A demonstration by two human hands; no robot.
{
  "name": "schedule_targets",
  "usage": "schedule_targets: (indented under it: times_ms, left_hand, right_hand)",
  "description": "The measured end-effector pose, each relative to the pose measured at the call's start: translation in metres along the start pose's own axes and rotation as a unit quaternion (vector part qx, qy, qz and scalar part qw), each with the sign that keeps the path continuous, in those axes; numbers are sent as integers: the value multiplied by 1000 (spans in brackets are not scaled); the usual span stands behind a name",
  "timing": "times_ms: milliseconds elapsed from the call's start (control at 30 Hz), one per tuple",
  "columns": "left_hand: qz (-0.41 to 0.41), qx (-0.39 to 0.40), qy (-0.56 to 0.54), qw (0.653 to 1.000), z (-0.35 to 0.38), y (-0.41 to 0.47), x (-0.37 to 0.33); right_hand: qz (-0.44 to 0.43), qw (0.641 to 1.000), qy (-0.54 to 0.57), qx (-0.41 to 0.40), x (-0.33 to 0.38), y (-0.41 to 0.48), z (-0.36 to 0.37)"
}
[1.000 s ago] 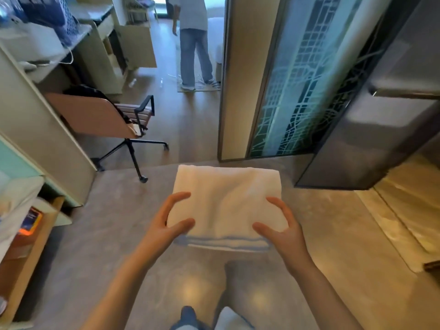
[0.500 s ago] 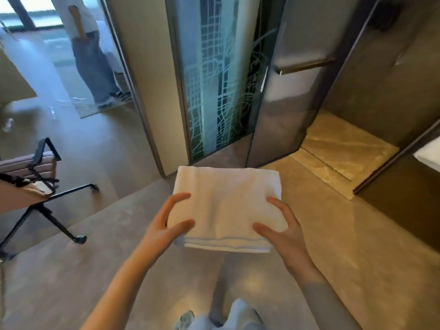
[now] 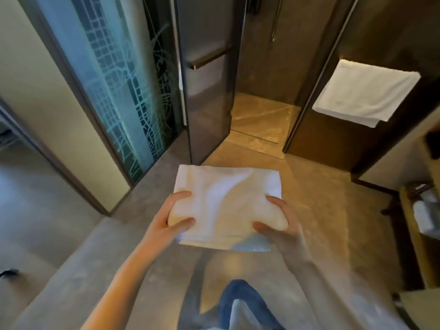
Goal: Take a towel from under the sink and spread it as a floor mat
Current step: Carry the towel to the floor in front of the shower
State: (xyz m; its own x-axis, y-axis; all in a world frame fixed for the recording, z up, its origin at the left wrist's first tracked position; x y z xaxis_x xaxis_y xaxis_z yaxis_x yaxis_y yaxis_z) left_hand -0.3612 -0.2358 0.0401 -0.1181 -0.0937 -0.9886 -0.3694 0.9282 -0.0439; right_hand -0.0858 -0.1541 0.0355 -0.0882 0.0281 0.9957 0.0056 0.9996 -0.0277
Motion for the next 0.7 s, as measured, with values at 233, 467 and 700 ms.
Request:
schedule_targets:
  times_ms: [233, 467, 700]
  left_hand:
    - [8, 66, -3, 998, 39, 81, 6]
    - [0, 94, 25, 995, 93, 209, 13]
    - [12, 119, 51, 991, 149, 360, -15]
  right_hand:
    - [-1, 997, -25, -76, -9, 50, -11]
    - [9, 993, -18, -113, -30, 170, -17]
    - [27, 991, -41, -121, -20, 321, -23]
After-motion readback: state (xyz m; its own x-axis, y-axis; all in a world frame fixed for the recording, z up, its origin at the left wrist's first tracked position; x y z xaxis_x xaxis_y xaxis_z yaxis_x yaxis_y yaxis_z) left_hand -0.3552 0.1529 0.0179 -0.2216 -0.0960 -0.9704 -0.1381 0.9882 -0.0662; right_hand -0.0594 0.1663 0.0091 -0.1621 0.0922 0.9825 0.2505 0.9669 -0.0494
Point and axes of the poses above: each hand's wrist, its own y-axis towards the middle knuckle, its own z-axis out of the palm, x = y × z, the point moved 1 cm from there along y, towards the middle knuckle, and after that the axes turned 11 degrees about -x, right-handed, at the moved point
